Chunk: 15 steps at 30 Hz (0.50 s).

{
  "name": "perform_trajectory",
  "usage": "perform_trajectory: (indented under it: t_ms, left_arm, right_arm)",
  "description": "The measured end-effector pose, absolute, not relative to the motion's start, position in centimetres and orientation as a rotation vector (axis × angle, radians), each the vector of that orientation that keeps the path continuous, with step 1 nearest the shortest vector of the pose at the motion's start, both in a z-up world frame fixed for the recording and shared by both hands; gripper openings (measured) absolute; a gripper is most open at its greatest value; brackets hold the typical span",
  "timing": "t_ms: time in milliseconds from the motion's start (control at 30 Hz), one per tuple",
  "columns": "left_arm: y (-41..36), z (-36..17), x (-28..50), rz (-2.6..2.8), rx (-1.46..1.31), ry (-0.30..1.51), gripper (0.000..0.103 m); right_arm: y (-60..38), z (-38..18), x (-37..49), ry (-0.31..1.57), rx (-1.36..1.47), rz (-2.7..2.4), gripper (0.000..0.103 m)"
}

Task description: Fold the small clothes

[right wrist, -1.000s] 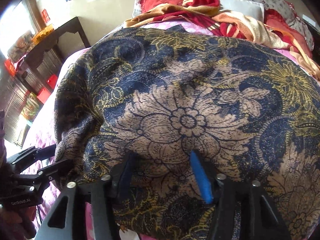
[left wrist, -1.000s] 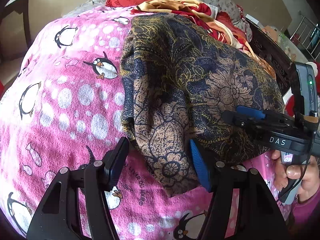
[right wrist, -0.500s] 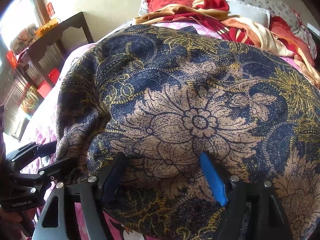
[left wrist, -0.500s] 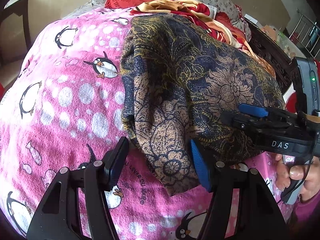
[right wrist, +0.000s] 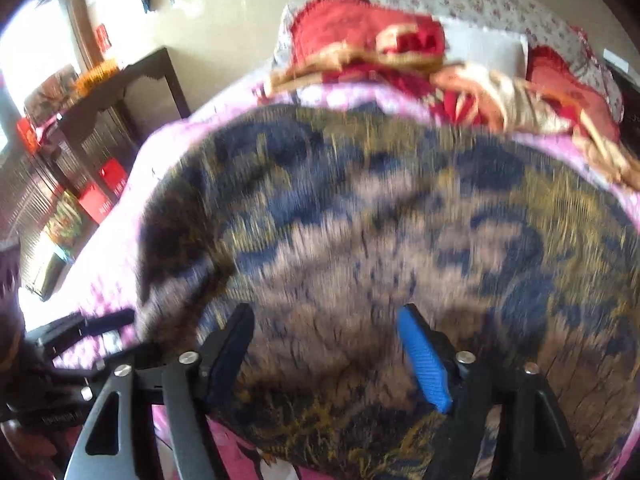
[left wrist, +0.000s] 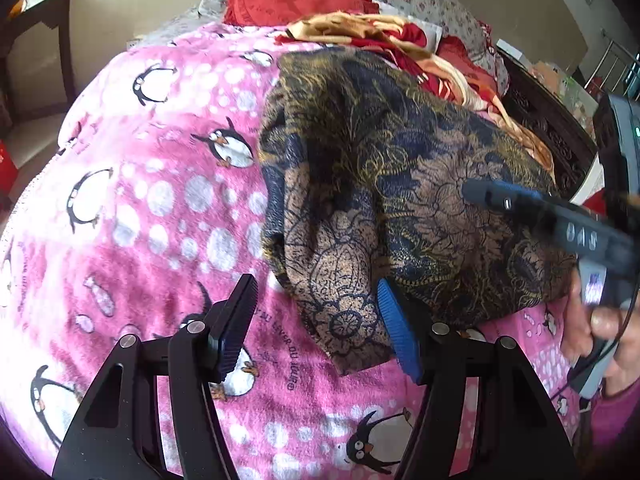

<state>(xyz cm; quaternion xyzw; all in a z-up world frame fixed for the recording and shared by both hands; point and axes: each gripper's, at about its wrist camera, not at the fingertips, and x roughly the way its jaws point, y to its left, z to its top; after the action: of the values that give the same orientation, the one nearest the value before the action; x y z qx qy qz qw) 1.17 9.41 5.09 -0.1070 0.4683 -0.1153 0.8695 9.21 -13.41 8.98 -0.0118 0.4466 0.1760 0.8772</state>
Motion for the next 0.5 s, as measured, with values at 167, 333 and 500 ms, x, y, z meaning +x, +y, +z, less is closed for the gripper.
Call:
perform_trajectory:
  t_ms: [167,333,500]
  left_arm:
    - [10.2,5.0,1.1,-0.211,-0.237,0.989,0.063]
    - [10.4,4.6,1.7,-0.208,-0.243,1.001,0.063]
    - [10.5,4.1,2.2,-0.212,-0.26,1.004,0.063]
  right_arm:
    - [-10.9,11.5,11.9,0.874,-0.027,0.435,0.055]
    - [-4.6,11.9,14.1,0.849,-0.148,0.529,0.055]
    - [0.4,9.4,18.2,0.924,-0.236,0.504,0.055]
